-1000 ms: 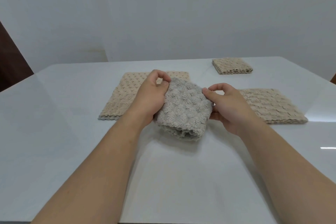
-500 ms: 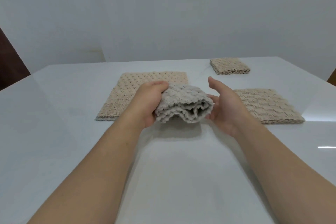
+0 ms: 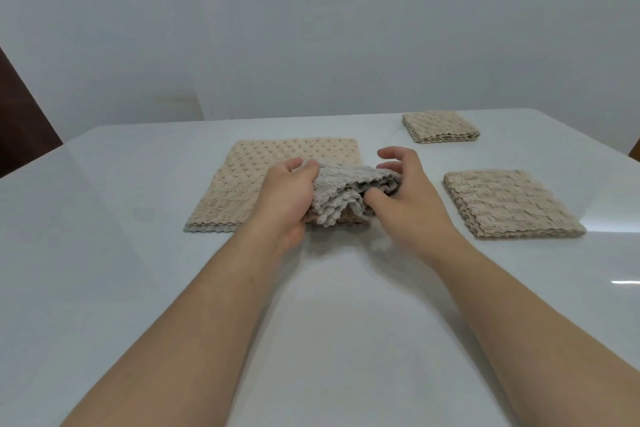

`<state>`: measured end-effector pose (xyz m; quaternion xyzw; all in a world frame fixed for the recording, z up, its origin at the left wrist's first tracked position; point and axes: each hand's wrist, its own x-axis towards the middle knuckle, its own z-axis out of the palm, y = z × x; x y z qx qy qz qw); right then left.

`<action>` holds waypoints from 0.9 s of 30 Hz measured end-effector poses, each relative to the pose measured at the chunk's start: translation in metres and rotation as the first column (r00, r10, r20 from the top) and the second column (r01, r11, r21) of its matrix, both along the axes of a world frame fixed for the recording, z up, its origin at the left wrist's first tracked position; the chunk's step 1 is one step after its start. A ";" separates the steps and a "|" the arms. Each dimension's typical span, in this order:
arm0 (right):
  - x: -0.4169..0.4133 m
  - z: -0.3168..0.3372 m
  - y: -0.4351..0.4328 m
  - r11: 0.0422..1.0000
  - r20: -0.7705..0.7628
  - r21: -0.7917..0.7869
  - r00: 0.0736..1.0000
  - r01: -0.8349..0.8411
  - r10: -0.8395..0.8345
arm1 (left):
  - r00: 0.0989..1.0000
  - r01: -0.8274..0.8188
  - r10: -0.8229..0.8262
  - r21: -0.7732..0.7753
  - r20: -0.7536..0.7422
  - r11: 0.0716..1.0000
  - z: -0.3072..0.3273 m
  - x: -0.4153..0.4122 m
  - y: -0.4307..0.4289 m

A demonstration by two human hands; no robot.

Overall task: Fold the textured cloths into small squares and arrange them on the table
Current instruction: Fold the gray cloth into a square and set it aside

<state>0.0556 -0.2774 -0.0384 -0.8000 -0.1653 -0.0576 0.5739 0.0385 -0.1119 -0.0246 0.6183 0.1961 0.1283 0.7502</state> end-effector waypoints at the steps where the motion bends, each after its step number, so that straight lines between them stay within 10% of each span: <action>1: 0.002 -0.001 0.001 0.999 0.015 -0.019 0.999 0.041 -0.041 | 1.000 0.005 -0.005 0.040 -0.005 0.999 -0.001 0.000 -0.002; 6: 0.007 -0.002 -0.003 0.983 0.077 -0.036 0.982 0.178 -0.175 | 0.999 0.041 -0.034 0.226 -0.037 0.973 -0.002 -0.004 -0.009; 17: 0.015 -0.008 -0.008 0.958 0.526 -0.074 0.827 0.279 -0.200 | 0.994 0.085 -0.075 0.136 -0.078 0.987 0.002 -0.006 -0.009; 27: 0.010 -0.001 -0.006 0.927 0.381 -0.313 0.921 0.205 -0.075 | 0.995 0.088 -0.087 0.020 -0.046 0.996 0.001 -0.003 -0.008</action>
